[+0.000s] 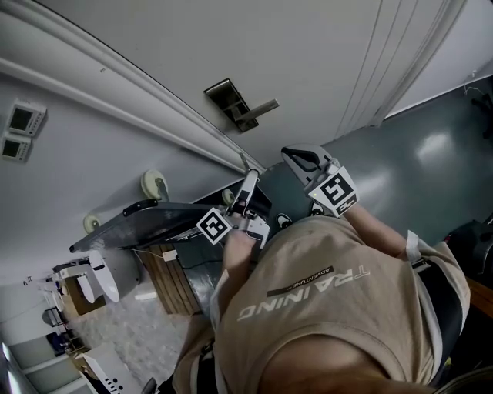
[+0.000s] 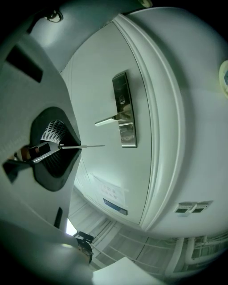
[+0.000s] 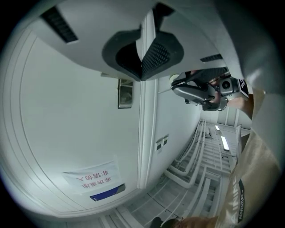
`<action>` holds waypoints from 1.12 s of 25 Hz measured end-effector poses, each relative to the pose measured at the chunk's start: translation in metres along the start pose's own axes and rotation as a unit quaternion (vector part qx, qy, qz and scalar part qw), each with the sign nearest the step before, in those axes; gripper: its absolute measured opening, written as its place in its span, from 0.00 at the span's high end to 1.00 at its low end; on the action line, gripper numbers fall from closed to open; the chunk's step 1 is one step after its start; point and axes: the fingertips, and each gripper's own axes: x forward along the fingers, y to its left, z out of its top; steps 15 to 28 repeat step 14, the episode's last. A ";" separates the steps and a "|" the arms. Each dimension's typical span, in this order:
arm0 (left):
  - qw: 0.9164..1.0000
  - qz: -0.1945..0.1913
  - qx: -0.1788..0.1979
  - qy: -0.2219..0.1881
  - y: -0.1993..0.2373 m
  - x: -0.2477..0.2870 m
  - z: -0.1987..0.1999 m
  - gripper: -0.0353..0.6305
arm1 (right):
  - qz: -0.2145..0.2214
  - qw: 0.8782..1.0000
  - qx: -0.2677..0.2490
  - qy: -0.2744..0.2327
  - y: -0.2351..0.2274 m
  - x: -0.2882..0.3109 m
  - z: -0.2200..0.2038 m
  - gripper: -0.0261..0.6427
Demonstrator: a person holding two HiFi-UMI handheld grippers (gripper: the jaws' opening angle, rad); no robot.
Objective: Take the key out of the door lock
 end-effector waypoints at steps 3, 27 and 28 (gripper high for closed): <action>1.000 0.004 -0.003 0.001 0.003 0.001 0.003 0.91 | -0.004 1.000 0.002 -0.001 -0.006 0.006 0.002 0.94; 1.000 -0.001 0.013 0.010 0.004 0.003 0.020 0.91 | 0.001 1.000 0.003 -0.001 -0.009 0.026 -0.002 0.94; 1.000 -0.001 0.013 0.010 0.004 0.003 0.020 0.91 | 0.001 1.000 0.003 -0.001 -0.009 0.026 -0.002 0.94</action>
